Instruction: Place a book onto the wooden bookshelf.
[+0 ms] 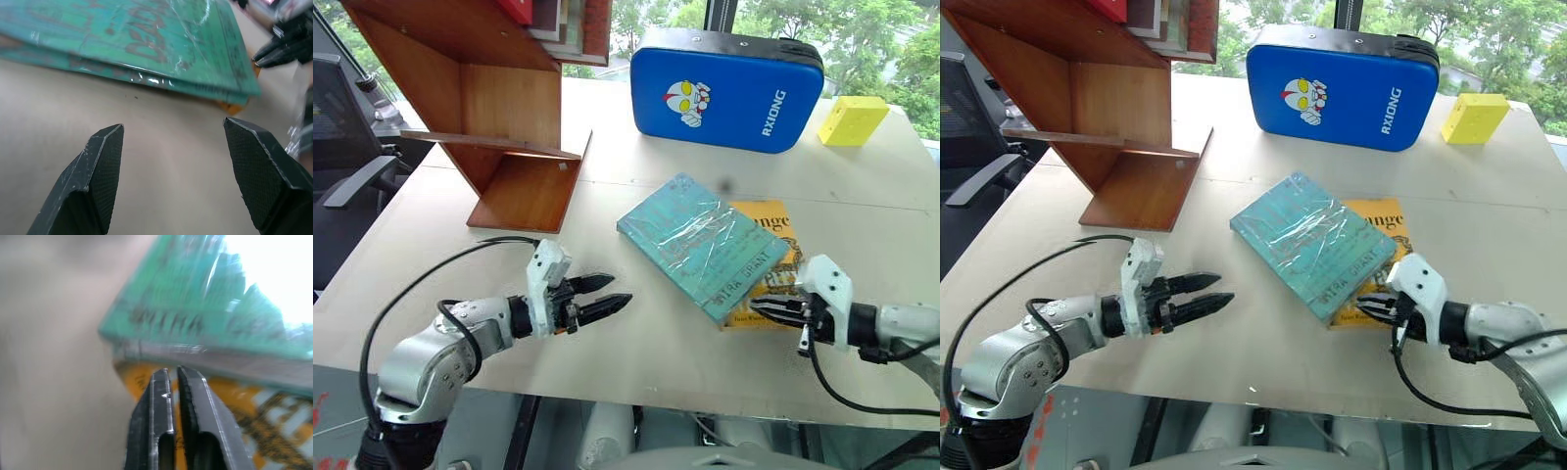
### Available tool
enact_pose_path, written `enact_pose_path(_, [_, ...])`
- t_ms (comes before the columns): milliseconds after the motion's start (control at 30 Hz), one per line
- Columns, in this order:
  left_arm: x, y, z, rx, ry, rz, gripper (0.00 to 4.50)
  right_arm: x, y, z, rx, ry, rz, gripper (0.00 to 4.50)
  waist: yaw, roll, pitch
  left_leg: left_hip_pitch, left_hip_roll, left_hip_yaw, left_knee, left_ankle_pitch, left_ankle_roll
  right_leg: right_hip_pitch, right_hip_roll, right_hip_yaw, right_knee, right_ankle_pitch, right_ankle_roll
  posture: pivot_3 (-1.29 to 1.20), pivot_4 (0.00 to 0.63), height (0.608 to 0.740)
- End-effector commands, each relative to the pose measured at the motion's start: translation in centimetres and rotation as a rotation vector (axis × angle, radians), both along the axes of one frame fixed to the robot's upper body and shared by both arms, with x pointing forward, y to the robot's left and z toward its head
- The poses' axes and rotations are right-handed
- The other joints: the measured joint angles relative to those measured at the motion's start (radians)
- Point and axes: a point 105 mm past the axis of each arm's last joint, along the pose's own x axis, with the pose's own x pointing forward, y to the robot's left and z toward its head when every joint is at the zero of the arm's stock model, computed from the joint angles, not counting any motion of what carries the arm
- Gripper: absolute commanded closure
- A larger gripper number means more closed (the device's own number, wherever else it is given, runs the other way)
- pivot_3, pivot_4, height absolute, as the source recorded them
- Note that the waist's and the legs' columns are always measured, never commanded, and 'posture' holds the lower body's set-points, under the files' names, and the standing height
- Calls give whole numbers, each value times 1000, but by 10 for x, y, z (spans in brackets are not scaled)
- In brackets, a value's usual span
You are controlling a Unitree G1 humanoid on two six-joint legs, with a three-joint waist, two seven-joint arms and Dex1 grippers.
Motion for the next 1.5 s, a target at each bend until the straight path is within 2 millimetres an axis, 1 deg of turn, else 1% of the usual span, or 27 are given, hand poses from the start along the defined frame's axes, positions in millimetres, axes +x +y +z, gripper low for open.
enact_pose_path(33, [6,-1,-1,-167,144,66,1131,-26,-6,30,74,-116,57,2634,-7,0,0,0,0,0,0,0,0,0,0,0,0,0,0,0,150,740])
enact_pose_path(67, [10,-2,-3,-212,198,89,1131,-30,-9,35,89,-138,48,2116,-9,-1,0,2,1,-1,0,0,0,2,1,-1,0,0,0,0,150,740])
enact_pose_path(100, [13,-4,-6,-242,252,102,1131,-34,-11,39,94,-160,45,1833,-9,-1,0,3,1,-1,0,0,0,3,1,-1,1,0,0,0,150,740])
enact_pose_path(133, [16,-8,-10,-274,305,111,1131,-38,-14,42,95,-186,35,1273,-10,-1,0,4,1,-1,1,0,0,3,1,-1,2,0,0,0,150,740])
enact_pose_path(167, [18,-13,-13,-307,361,116,1131,-42,-18,43,92,-193,28,925,-10,-1,0,5,1,-1,2,0,0,3,1,0,4,0,0,0,150,740])
enact_pose_path(233, [23,-22,-18,-369,446,126,1131,-48,-23,43,73,-210,14,78,-10,-2,-1,8,1,-2,2,0,0,7,1,-1,4,0,0,0,150,740])
enact_pose_path(300, [30,-29,-17,-452,512,145,1131,-51,-25,41,62,-217,-4,78,-11,-3,-2,9,1,-2,2,0,0,8,1,-1,4,-1,-1,0,150,740])
enact_pose_path(367, [37,-37,-21,-482,578,171,1131,-54,-27,42,60,-233,-22,78,-9,-3,-2,9,1,-2,3,0,0,8,0,0,4,-1,-2,0,150,740])
enact_pose_path(467, [59,-49,-25,-581,675,277,1131,-58,-28,45,65,-252,-48,78,-7,-1,-3,8,-1,-2,3,0,0,9,-1,0,4,-1,-2,0,150,740])
enact_pose_path(500, [63,-54,-25,-595,693,287,1131,-59,-28,47,72,-257,-54,78,-5,-1,-3,8,-2,-2,3,0,0,9,-1,-1,4,-1,-2,0,150,740])
enact_pose_path(567, [73,-71,-21,-592,697,278,1131,-63,-32,50,94,-267,-85,78,5,-1,-4,7,-3,-4,3,0,0,9,-2,-1,3,-1,-2,0,150,740])
enact_pose_path(667, [83,-88,-19,-591,698,269,1131,-67,-39,50,88,-279,-115,78,15,-1,-4,7,-6,-5,3,0,0,10,-2,-3,2,-2,-5,0,150,740])
enact_pose_path(767, [91,-96,-17,-611,696,254,1131,-66,-40,52,89,-283,-118,78,14,-1,-4,6,-7,-4,3,0,0,10,-2,-2,1,-2,-5,0,150,740])
enact_pose_path(833, [94,-104,-16,-629,696,227,1131,-62,-47,52,76,-285,-122,78,14,0,-4,6,-6,-5,3,0,0,9,-1,-2,1,-2,-5,0,150,740])
enact_pose_path(933, [95,-107,-12,-649,693,179,1131,-57,-48,56,69,-289,-111,78,16,1,-4,6,-7,-5,3,0,0,10,-2,-3,1,-2,-5,0,150,740])
enact_pose_path(967, [95,-108,-10,-663,695,162,1562,-55,-49,57,65,-291,-104,0,15,1,-5,6,-7,-5,3,0,0,10,-2,-3,0,-2,-5,0,150,740])
enact_pose_path(1033, [96,-107,-8,-680,696,140,1927,-50,-48,59,59,-295,-89,0,15,1,-4,6,-6,-6,2,0,0,9,-2,-4,0,-2,-5,0,150,740])
enact_pose_path(1067, [96,-107,-8,-682,695,133,2394,-48,-49,59,55,-296,-81,0,15,1,-4,5,-6,-6,2,0,0,9,-2,-4,0,-2,-5,0,150,740])
enact_pose_path(1100, [97,-106,-7,-686,691,127,2631,-45,-50,59,52,-294,-75,0,15,1,-4,5,-6,-6,2,0,0,10,-2,-4,0,-2,-5,0,150,740])
enact_pose_path(1133, [98,-105,-6,-696,688,121,3106,-43,-50,58,51,-292,-70,0,15,1,-4,5,-7,-6,2,0,0,10,-2,-4,0,-2,-5,0,150,740])
enact_pose_path(1167, [98,-103,-6,-701,683,119,3485,-41,-50,57,52,-291,-66,0,16,1,-4,5,-7,-6,2,0,0,10,-2,-4,0,-2,-5,0,150,740])
enact_pose_path(1233, [96,-96,-3,-709,660,115,4467,-38,-47,56,59,-292,-56,0,16,1,-4,5,-6,-7,2,0,0,10,-2,-5,0,-2,-5,0,150,740])
enact_pose_path(1300, [93,-80,4,-716,603,114,4467,-34,-42,58,74,-302,-43,0,13,1,-4,5,-6,-8,2,0,0,9,-2,-5,0,-3,-5,0,150,740])
enact_pose_path(1367, [91,-55,17,-710,503,138,4467,-30,-40,60,89,-317,-31,0,-1,1,-4,5,-5,-8,2,0,0,9,-1,-4,-1,-2,-5,0,150,740])
enact_pose_path(1433, [90,-24,36,-639,328,196,4467,-24,-38,61,103,-329,-16,0,-15,0,-3,5,-4,-8,1,0,0,9,-1,-4,-1,-2,-5,0,150,740])
enact_pose_path(1467, [89,-15,42,-622,278,210,4467,-22,-37,61,107,-332,-11,0,-20,-1,-2,5,-4,-8,1,0,0,9,-1,-4,-1,-2,-5,0,150,740])
enact_pose_path(1500, [86,-4,57,-554,169,216,4467,-18,-36,61,119,-339,-6,0,-22,-1,-2,5,-3,-8,0,0,0,8,-1,-4,0,-2,-6,0,150,740])
